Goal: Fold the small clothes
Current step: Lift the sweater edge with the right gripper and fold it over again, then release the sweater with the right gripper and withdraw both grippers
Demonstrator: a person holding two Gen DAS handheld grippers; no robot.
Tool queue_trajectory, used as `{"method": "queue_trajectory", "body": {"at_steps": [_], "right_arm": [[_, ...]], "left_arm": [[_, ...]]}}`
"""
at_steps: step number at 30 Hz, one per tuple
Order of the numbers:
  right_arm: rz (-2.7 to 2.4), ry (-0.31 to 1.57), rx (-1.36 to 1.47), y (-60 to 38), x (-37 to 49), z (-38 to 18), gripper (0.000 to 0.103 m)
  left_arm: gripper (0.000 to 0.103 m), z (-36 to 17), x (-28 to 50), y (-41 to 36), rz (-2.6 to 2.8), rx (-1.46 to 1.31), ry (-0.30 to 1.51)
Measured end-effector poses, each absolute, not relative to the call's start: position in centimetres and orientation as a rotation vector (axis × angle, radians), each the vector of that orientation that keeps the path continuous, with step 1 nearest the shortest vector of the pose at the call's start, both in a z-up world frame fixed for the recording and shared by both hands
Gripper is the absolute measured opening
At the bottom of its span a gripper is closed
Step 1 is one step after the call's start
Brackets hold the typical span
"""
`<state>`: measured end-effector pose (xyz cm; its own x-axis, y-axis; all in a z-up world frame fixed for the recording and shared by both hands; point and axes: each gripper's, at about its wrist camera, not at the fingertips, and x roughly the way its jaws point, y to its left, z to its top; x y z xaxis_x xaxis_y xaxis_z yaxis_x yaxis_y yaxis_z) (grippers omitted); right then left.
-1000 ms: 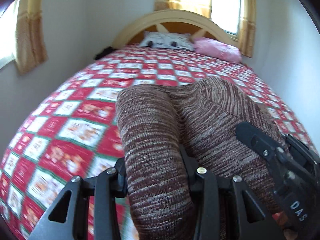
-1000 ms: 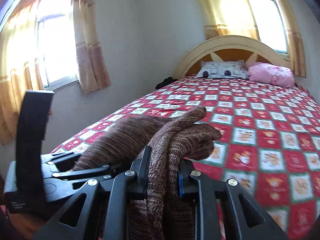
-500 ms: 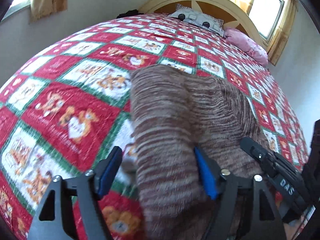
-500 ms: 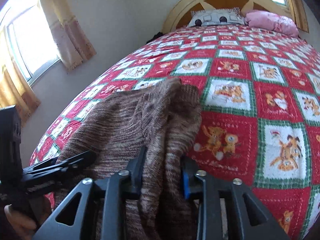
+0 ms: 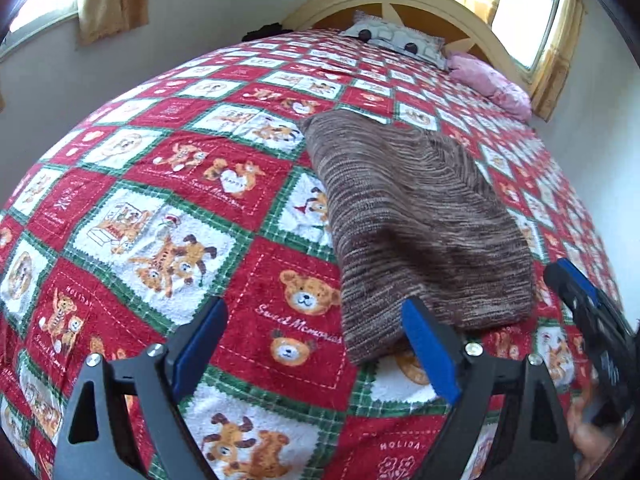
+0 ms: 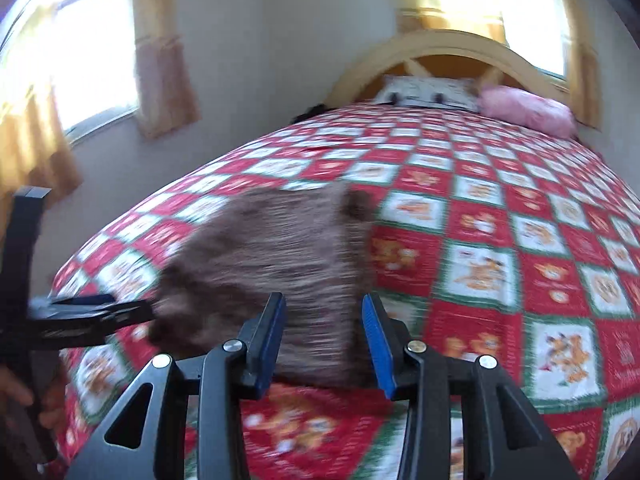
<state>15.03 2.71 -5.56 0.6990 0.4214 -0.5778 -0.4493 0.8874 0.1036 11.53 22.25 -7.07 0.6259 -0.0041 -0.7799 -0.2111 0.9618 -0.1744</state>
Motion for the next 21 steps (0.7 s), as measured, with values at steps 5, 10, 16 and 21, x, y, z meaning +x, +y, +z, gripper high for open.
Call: {"method": "queue_trajectory", "body": {"at_steps": [5, 10, 16, 21], "right_arm": [[0.502, 0.758, -0.097, 4.6, 15.4, -8.8, 0.041], [0.509, 0.825, -0.035, 3.6, 15.7, -9.8, 0.041], [0.465, 0.854, 0.002, 2.3, 13.1, -8.9, 0.042], [0.34, 0.82, 0.103, -0.1, 10.4, -7.9, 0.072]], "left_arm": [[0.092, -9.2, 12.1, 21.1, 0.226, -0.127, 0.931], [0.092, -9.3, 10.6, 21.9, 0.231, -0.192, 0.912], [0.092, -7.3, 8.1, 19.3, 0.253, -0.073, 0.851], [0.095, -5.6, 6.0, 17.4, 0.256, -0.039, 0.749]]}}
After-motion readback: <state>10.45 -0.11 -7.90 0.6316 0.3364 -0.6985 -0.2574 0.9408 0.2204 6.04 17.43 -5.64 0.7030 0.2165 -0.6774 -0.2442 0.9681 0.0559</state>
